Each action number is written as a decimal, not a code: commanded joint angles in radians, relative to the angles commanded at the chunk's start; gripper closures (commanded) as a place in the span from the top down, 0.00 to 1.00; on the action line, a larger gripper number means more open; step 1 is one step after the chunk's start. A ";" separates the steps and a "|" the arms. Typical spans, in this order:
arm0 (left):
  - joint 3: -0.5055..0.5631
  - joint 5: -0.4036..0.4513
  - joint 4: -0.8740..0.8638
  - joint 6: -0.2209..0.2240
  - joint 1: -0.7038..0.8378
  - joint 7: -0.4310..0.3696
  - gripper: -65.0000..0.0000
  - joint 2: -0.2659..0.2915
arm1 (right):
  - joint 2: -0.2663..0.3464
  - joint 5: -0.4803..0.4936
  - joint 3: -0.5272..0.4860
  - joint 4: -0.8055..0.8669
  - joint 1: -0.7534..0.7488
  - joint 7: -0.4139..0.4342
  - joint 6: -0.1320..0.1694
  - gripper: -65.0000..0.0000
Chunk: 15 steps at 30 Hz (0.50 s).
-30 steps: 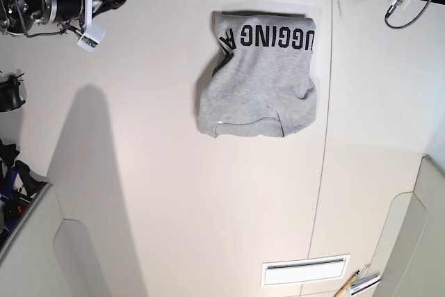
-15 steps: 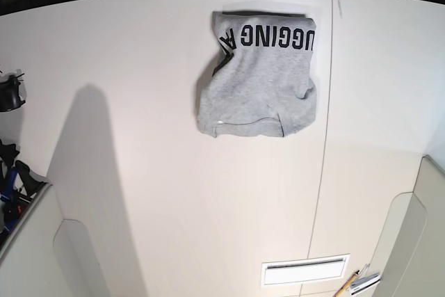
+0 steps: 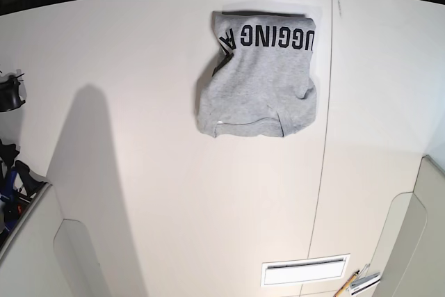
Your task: Fold the T-shirt properly
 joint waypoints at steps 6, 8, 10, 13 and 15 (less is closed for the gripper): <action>0.000 -0.006 -0.026 0.000 -0.079 -0.001 0.03 0.005 | -0.028 -0.029 -0.093 -0.076 0.129 0.026 -0.007 0.00; 0.011 -0.019 -0.065 0.000 -0.116 0.000 0.03 0.016 | -0.055 -0.041 -0.104 -0.114 0.166 0.036 -0.006 0.00; 0.056 -0.019 -0.133 0.000 -0.165 -0.004 0.03 0.019 | -0.093 -0.070 -0.112 -0.158 0.190 0.050 -0.006 0.00; 0.167 -0.019 -0.273 0.006 -0.251 -0.049 0.03 0.019 | -0.160 -0.158 -0.117 -0.226 0.212 0.057 -0.006 0.00; 0.249 -0.018 -0.369 0.077 -0.321 -0.092 0.03 0.030 | -0.206 -0.224 -0.117 -0.281 0.221 0.076 -0.006 0.00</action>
